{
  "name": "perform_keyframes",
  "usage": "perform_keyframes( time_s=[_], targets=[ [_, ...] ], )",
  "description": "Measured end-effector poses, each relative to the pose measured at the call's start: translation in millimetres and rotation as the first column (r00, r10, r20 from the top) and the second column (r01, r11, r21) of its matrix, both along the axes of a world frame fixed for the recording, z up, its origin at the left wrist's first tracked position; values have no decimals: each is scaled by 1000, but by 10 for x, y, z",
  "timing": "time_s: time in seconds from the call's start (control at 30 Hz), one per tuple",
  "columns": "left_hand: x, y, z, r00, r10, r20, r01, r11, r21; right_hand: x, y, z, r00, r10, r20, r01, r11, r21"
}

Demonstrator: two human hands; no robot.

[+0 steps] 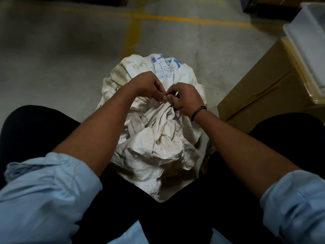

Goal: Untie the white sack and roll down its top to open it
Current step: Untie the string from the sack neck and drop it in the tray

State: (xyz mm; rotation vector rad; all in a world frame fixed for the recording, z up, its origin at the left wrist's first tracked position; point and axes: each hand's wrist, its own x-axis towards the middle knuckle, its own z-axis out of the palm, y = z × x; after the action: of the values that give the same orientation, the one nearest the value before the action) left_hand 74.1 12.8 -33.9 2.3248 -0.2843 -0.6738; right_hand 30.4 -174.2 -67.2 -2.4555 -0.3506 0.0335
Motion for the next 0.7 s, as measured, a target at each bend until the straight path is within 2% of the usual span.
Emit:
perform_keyframes(
  time_s=[0.13, 0.23, 0.3, 0.4, 0.57, 0.7],
  targets=[
    [10, -52, 42, 993, 19, 117, -14, 999, -41, 71, -33, 103, 996, -76, 46, 72, 993, 93],
    [24, -103, 95, 972, 104, 210, -77, 988, -133, 134, -51, 180, 981, -188, 40, 170, 945, 278],
    [47, -141, 133, 953, 180, 242, -122, 964, -235, 191, -40, 241, 969, -245, -27, 233, 873, 428],
    [72, -203, 145, 916, 301, 266, -206, 921, -332, 251, -26, 298, 957, -205, -205, 288, 758, 585],
    [103, -303, 169, 881, 432, 191, -296, 821, -489, 187, 9, 314, 913, -99, -396, 350, 690, 634],
    [190, -380, 252, 876, 466, 121, -340, 777, -530, 154, -37, 395, 895, -79, -440, 378, 657, 652]
  ],
)
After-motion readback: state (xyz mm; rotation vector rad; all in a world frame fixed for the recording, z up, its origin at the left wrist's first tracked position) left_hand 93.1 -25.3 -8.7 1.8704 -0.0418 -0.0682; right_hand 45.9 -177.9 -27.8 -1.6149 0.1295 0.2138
